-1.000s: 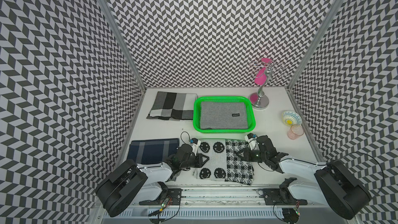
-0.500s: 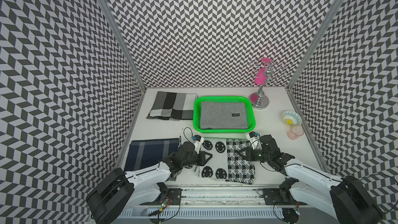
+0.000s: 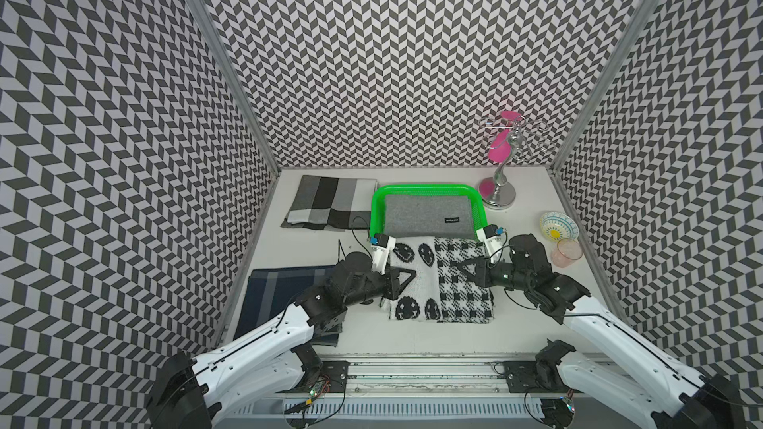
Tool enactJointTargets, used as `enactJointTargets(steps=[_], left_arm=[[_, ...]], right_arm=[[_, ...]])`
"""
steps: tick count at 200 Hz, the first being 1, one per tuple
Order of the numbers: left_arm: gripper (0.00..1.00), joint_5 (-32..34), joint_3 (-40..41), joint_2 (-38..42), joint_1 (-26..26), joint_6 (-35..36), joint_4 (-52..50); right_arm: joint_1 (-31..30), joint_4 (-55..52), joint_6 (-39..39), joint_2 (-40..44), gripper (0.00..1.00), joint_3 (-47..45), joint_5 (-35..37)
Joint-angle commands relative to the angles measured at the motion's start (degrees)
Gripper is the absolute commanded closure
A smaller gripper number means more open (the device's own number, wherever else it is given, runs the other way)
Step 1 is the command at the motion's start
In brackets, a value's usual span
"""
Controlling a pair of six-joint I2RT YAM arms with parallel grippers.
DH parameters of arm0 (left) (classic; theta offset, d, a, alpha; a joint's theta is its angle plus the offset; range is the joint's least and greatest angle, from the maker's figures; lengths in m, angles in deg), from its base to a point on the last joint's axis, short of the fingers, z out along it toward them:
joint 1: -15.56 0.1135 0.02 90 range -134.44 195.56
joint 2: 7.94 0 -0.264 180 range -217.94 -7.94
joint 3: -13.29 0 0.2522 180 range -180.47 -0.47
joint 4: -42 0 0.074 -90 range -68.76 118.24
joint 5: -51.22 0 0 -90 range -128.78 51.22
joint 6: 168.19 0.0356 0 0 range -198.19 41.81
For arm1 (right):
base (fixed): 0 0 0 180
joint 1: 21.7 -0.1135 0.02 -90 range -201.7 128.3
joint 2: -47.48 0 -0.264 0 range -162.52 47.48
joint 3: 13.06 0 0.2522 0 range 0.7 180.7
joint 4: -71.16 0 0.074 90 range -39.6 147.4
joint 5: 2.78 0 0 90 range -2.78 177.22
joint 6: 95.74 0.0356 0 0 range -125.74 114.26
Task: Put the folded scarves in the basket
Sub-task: Pick up the scarf at the center of the board, then place the scarf in the basket.
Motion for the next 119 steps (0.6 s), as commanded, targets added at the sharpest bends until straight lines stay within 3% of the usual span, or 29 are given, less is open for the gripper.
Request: enactJointTargets(steps=[1, 68, 119], left_arm=[[1.0, -2.5, -6.1, -4.4, 4.0, 4.3, -0.5], [1.0, -7.3, -24.3, -24.6, 14.6, 10.2, 1.8], [1.0, -6.8, -30.8, -38.5, 19.4, 13.1, 4.1]], right_arm=[[2.6, -1.8, -5.2, -5.4, 1.0, 9.5, 0.7], [9.3, -7.5, -14.4, -30.0, 1.0, 35.7, -2.3], [11.6, -8.3, -18.0, -46.6, 1.0, 46.1, -1.2]])
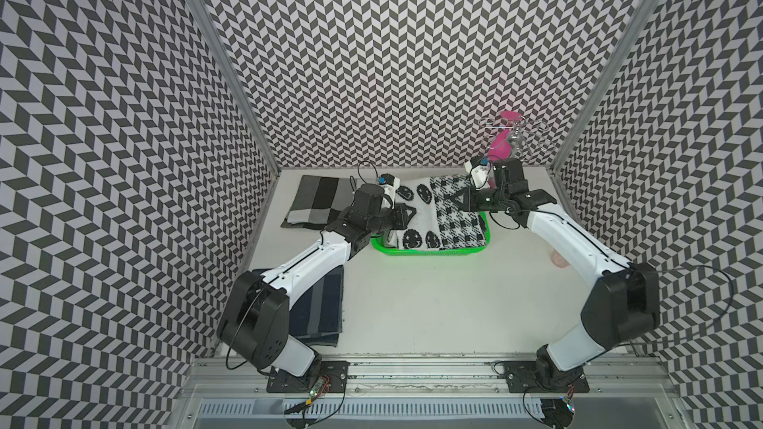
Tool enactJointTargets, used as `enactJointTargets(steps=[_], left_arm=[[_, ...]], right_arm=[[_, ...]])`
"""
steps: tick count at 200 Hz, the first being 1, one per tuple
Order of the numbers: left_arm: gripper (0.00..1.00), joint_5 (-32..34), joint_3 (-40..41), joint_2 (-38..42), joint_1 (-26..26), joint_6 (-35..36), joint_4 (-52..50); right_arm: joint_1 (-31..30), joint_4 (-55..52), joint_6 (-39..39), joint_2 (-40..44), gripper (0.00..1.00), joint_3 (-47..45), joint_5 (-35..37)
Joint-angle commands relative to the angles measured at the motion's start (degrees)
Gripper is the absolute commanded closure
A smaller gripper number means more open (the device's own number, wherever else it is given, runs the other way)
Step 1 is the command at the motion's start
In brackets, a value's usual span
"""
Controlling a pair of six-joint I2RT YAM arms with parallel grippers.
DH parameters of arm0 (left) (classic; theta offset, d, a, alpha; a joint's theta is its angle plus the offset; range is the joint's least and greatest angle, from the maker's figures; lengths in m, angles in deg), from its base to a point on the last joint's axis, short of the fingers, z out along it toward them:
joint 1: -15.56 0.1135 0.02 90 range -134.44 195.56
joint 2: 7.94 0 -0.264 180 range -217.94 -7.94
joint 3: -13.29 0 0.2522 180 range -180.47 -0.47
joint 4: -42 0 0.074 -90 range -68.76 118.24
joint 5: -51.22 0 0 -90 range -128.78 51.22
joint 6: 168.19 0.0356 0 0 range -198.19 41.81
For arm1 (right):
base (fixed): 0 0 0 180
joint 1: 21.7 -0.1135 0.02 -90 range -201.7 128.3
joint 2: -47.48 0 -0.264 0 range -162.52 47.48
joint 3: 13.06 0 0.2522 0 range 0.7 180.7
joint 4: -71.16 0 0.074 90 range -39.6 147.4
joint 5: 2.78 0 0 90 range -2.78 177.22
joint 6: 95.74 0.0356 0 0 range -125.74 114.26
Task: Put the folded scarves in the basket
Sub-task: Place the scarf in the basket.
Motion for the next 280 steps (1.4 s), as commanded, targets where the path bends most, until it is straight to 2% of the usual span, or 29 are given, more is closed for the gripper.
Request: enactJointTargets(steps=[1, 13, 49, 89, 120, 127, 136, 153, 164, 171, 194, 249, 280], left_arm=[[1.0, -1.9, -2.7, -4.2, 2.4, 2.3, 3.1], [1.0, -3.0, -4.5, -7.0, 3.5, 2.7, 2.2], [1.0, 0.7, -7.2, -12.2, 4.2, 4.7, 1.5], [1.0, 0.6, -8.3, -17.1, 4.4, 4.5, 0.6], [1.0, 2.9, -8.9, -18.0, 4.4, 4.9, -1.5], [0.97, 3.1, -9.2, -17.9, 4.4, 5.1, -2.1], [0.89, 3.7, -8.8, -17.2, 4.4, 4.8, -2.1], [0.83, 4.4, -8.5, -16.0, 4.4, 4.8, -2.3], [0.71, 4.5, -8.6, -15.7, 4.4, 5.0, -3.0], [0.67, 4.7, -8.7, -15.5, 4.4, 5.1, -3.5], [0.57, 4.9, -8.0, -14.1, 4.5, 4.7, -3.8], [0.54, 6.7, -9.3, -10.7, 4.6, 5.1, -6.9], [0.55, 6.4, -8.8, -11.4, 5.2, 5.9, -7.0]], right_arm=[[0.8, -0.2, -3.4, -5.6, 1.0, 3.9, -0.2], [1.0, 0.2, -3.7, -8.1, 1.0, 4.4, 1.2], [1.8, 2.5, -3.6, -13.5, 1.0, 4.2, 2.8], [1.9, 1.9, -5.3, -16.6, 1.0, 4.5, 6.2], [2.2, 3.1, -5.7, -17.5, 0.91, 3.1, 5.5], [2.2, 3.0, -5.9, -17.7, 0.88, 3.2, 5.1], [2.2, 3.0, -5.8, -17.5, 0.84, 3.3, 4.8], [2.2, 2.8, -5.5, -16.9, 0.73, 3.6, 5.5], [2.2, 2.0, -5.5, -16.5, 0.65, 4.0, 7.1], [2.2, 1.7, -5.7, -16.1, 0.59, 4.1, 7.5], [2.3, 1.2, -6.0, -14.7, 0.54, 4.3, 8.8], [2.3, -1.5, -6.2, -11.3, 0.5, 6.0, 13.9], [2.4, -1.9, -6.2, -11.1, 0.46, 6.0, 13.8]])
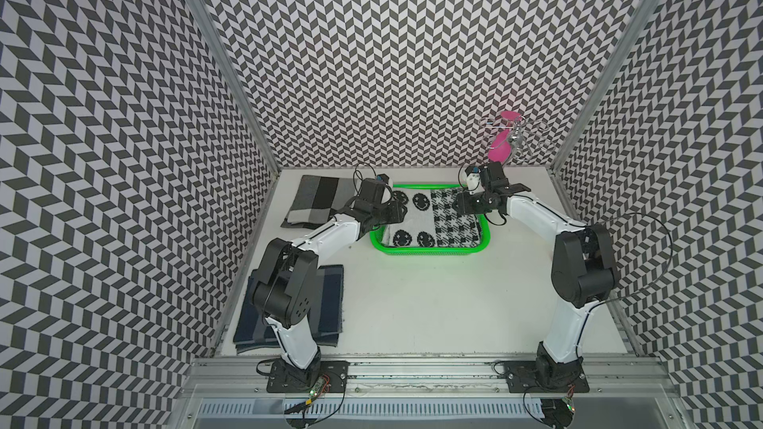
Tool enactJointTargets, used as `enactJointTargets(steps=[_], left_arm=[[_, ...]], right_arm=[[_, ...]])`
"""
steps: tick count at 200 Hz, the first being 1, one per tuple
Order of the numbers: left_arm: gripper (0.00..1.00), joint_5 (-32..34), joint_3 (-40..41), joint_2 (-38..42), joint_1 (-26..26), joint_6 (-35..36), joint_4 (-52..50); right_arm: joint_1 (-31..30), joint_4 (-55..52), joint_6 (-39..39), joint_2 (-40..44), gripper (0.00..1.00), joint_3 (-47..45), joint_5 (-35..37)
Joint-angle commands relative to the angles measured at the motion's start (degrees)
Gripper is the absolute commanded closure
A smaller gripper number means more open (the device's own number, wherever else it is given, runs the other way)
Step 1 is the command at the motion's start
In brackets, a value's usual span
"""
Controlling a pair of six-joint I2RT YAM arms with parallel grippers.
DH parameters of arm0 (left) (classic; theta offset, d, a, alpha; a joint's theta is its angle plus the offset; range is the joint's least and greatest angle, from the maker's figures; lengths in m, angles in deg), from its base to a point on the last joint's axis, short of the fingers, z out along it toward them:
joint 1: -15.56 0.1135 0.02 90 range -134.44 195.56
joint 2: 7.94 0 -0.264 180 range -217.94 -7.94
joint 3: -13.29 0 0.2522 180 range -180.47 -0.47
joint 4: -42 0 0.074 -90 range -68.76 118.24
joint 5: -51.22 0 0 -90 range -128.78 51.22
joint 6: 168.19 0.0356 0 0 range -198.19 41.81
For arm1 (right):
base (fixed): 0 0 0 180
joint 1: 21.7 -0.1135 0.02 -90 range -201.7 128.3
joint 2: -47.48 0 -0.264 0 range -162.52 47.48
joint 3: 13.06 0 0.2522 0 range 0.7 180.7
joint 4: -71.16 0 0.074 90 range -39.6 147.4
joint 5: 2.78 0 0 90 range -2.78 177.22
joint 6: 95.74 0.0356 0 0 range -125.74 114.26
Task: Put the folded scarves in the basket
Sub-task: Place the scarf in the basket.
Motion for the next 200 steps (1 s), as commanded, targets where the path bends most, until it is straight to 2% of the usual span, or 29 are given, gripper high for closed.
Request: enactJointTargets(steps=[1, 17, 42, 67, 92, 108, 122, 134, 151, 169, 200], left_arm=[[0.55, 0.5, -1.5, 0.7, 0.7, 1.6, -1.3], [0.55, 0.9, -1.8, 0.4, 1.0, 1.9, -2.5], [0.52, 5.9, -2.3, 4.2, 1.4, 2.1, -4.4], [0.5, 9.9, -5.1, 6.2, 2.0, 5.4, -8.8], [0.49, 11.2, -5.2, 6.5, 2.3, 6.3, -10.7], [0.49, 9.8, -3.3, 8.2, 2.2, 5.1, -7.9], [0.49, 5.8, -2.0, 9.9, 1.8, 3.3, -4.3], [0.5, 0.7, -1.3, 10.1, 1.2, 1.5, -0.5], [0.51, -0.3, -1.7, 8.9, -1.2, 0.1, 1.8], [0.51, -4.9, -1.6, 5.7, -1.5, -1.8, 4.1], [0.52, -3.3, -1.2, 0.9, -1.6, -1.2, 3.0]], right_arm=[[0.1, 0.1, -0.6, 2.0, 0.46, 1.3, 1.4], [0.1, -1.8, -1.2, 1.1, 0.46, 1.7, 2.4], [0.8, -2.1, -0.5, 3.2, 0.46, 0.4, 6.6], [1.2, -4.6, 0.0, 5.5, 0.45, 1.8, 9.7], [1.1, -6.7, 0.0, 6.2, 0.45, 3.5, 9.0], [0.8, -7.8, 0.0, 6.5, 0.45, 4.6, 8.9], [0.7, -7.1, 0.6, 7.6, 0.46, 3.9, 7.2], [0.7, -4.6, 1.3, 8.4, 0.47, 2.5, 3.3], [0.4, -1.9, 2.7, 8.9, 0.52, 0.9, -2.5], [0.2, 2.8, 4.2, 9.0, 0.58, -2.0, -8.5], [0.3, 4.4, 3.4, 5.9, 0.62, -3.6, -7.8]])
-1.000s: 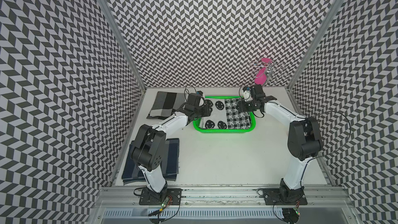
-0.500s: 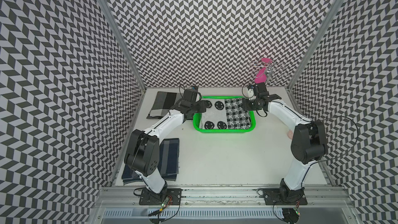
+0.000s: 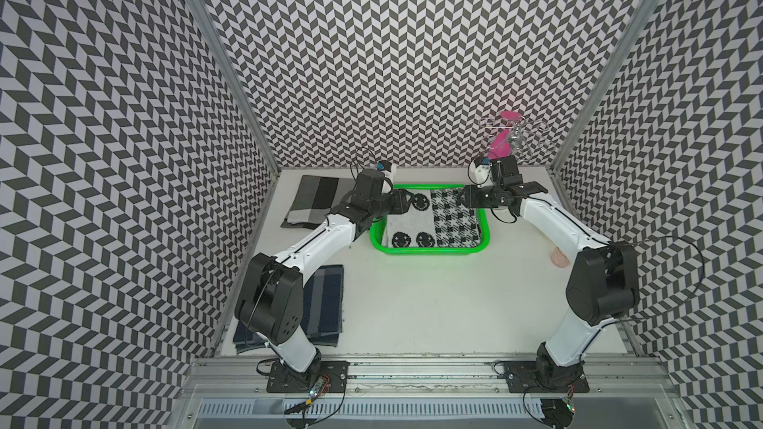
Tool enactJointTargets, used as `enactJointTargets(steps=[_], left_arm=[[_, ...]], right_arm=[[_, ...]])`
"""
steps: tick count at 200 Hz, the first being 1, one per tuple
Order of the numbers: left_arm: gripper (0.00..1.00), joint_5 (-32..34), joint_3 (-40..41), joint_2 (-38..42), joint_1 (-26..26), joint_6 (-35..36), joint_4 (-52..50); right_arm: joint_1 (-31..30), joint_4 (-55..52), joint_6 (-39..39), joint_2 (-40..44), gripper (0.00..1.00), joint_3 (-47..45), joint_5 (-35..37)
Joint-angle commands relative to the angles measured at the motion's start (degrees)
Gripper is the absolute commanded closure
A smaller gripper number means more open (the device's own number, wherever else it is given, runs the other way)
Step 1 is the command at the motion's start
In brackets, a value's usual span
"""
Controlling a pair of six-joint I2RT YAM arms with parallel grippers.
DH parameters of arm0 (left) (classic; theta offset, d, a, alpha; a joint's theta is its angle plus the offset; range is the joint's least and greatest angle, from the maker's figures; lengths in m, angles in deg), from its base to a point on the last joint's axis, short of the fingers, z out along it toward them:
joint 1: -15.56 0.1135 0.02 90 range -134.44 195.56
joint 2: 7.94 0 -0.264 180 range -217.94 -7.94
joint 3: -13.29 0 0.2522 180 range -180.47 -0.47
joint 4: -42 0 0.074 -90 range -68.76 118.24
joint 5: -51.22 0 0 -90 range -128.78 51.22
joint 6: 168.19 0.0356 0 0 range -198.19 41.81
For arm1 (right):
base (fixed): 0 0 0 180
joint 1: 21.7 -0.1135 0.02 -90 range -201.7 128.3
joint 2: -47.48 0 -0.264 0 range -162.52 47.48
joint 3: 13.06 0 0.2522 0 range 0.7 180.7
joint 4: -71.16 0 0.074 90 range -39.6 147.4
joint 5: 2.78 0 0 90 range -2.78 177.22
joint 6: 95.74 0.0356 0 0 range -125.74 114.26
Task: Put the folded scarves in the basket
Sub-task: Place the scarf in the basket, then move the scarf to the center of the board.
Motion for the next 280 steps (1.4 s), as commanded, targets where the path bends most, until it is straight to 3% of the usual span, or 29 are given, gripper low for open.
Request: enactJointTargets(steps=[1, 59, 119, 184, 215, 244, 280], left_arm=[[0.52, -1.1, 0.9, -3.6, 0.6, -0.6, 0.9], [0.52, 2.9, 2.6, -5.1, 1.9, 1.0, -2.2], [0.49, 3.8, -0.3, 2.2, 2.0, 1.9, -8.0], [0.47, 12.5, 7.0, 20.5, 8.6, -0.3, -21.6], [0.45, 8.9, 23.0, 32.0, 10.9, -7.4, -13.7], [0.45, 10.0, 20.6, 28.8, 12.3, -5.6, -23.4], [0.44, 17.2, 31.1, 35.2, 11.8, -10.1, -22.9]], right_arm=[[0.0, 4.1, 0.0, -2.0, 0.62, -0.7, -2.7], [0.3, 4.9, -1.4, -4.0, 0.65, -3.7, 0.4], [-1.9, 2.3, -1.3, 5.6, 0.66, -5.5, 2.5], [-16.9, 4.7, 5.8, 24.1, 0.62, -20.6, -0.4], [-25.3, 12.0, 12.9, 30.1, 0.6, -28.8, -2.8], [-33.3, 17.2, 17.0, 31.1, 0.57, -34.2, -1.7], [-34.4, 19.6, 17.6, 34.2, 0.55, -38.8, -0.5]])
